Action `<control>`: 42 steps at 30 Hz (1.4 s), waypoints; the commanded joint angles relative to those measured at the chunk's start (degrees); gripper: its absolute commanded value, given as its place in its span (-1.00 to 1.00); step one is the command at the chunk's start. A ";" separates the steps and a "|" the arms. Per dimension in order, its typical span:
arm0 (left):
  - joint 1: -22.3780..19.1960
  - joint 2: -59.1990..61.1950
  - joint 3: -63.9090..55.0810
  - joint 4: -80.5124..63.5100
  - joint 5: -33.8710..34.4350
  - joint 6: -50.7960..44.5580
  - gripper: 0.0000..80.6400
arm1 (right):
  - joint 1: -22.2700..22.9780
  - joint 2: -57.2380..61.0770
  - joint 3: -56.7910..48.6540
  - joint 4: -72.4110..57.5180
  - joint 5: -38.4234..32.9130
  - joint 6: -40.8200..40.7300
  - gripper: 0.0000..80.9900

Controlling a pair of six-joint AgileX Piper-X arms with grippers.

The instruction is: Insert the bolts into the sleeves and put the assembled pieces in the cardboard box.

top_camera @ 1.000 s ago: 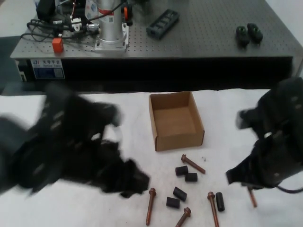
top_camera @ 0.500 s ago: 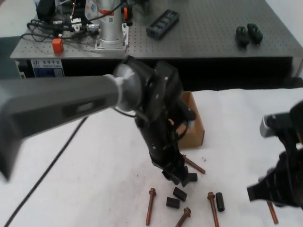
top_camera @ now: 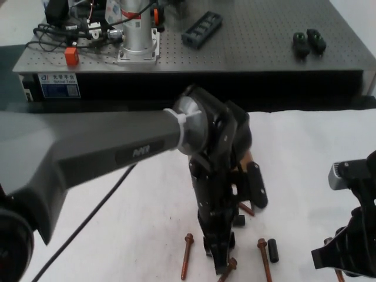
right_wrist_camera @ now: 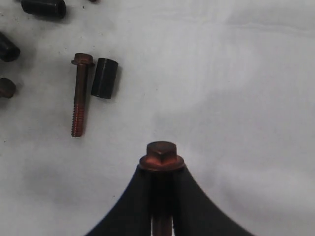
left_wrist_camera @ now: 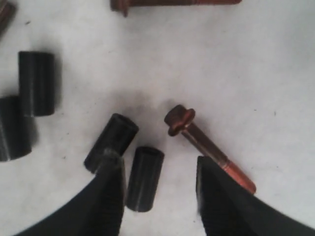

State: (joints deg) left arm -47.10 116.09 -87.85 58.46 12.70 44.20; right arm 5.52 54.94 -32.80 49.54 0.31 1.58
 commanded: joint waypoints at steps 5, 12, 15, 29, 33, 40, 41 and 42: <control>-0.94 0.02 3.24 -2.44 -3.07 5.22 -0.17 | -0.40 -0.53 0.00 -0.94 -1.00 -1.25 -0.99; -0.94 0.02 6.46 -6.65 -5.17 5.37 -0.17 | -0.40 -0.53 0.00 -1.11 -1.00 -1.25 -0.99; -0.94 0.02 6.65 -7.81 -5.28 5.37 -0.17 | -0.40 -0.53 0.00 -1.11 -1.00 -1.25 -0.99; -0.82 0.02 6.65 -8.28 -7.86 5.57 -0.84 | -0.40 -0.53 0.00 -1.11 -1.00 -1.25 -0.99; -0.92 -0.67 6.18 -8.41 -13.39 -2.48 -0.93 | -0.40 -0.83 0.00 -3.30 -1.88 -1.58 -0.99; 3.62 -13.61 12.85 -15.29 -2.71 -28.75 -0.98 | -0.04 -7.58 0.00 -12.27 -13.59 3.46 -0.99; 4.37 -17.02 16.00 -19.44 -0.23 -33.00 -0.98 | -0.01 -8.81 0.15 -14.95 -15.31 4.87 -0.99; 4.84 -19.91 18.93 -23.19 1.02 -35.96 -0.98 | -0.04 -9.92 0.33 -18.11 -18.00 6.87 -0.99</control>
State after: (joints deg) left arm -45.21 108.89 -77.52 47.50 4.99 24.67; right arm 5.52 49.86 -32.80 43.19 -6.09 1.99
